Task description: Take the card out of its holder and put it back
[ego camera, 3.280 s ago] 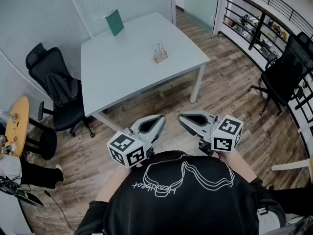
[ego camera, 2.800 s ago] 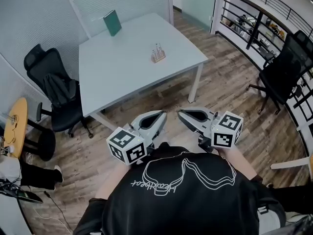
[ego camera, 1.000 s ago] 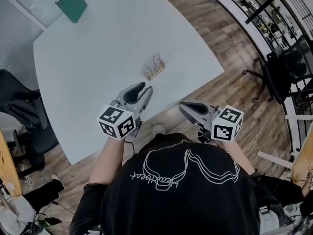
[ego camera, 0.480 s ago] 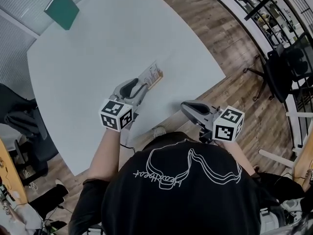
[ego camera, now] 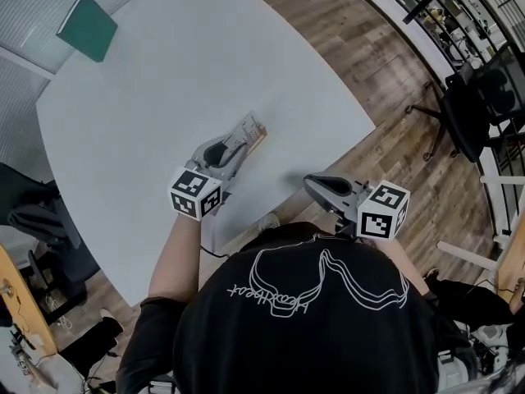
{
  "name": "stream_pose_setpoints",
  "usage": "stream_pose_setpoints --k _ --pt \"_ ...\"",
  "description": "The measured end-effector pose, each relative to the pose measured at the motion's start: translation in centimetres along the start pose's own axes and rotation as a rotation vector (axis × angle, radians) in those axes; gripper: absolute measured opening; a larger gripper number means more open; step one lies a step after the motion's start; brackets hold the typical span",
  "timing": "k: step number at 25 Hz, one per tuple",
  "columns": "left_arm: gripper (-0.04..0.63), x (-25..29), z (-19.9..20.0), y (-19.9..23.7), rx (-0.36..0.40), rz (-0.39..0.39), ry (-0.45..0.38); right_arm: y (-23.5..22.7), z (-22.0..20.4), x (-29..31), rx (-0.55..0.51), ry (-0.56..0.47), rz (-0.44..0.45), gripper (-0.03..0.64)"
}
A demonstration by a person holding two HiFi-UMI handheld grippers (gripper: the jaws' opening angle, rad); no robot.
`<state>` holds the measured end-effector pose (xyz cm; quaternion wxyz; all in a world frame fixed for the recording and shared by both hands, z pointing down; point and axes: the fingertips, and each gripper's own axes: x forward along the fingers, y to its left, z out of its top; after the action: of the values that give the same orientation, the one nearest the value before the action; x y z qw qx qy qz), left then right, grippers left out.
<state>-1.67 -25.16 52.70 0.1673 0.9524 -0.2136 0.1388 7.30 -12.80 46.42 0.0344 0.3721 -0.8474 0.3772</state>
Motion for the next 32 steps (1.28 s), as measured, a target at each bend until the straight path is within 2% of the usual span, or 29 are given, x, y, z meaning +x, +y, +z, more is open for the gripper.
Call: stream_pose_setpoints --k 10,32 --pt "0.031 0.7 -0.9 0.3 0.003 0.001 0.014 -0.6 -0.3 0.6 0.022 0.008 -0.007 0.009" --pt "0.026 0.3 0.3 0.1 0.039 0.017 -0.024 -0.7 -1.1 0.0 0.043 0.000 -0.010 0.009"
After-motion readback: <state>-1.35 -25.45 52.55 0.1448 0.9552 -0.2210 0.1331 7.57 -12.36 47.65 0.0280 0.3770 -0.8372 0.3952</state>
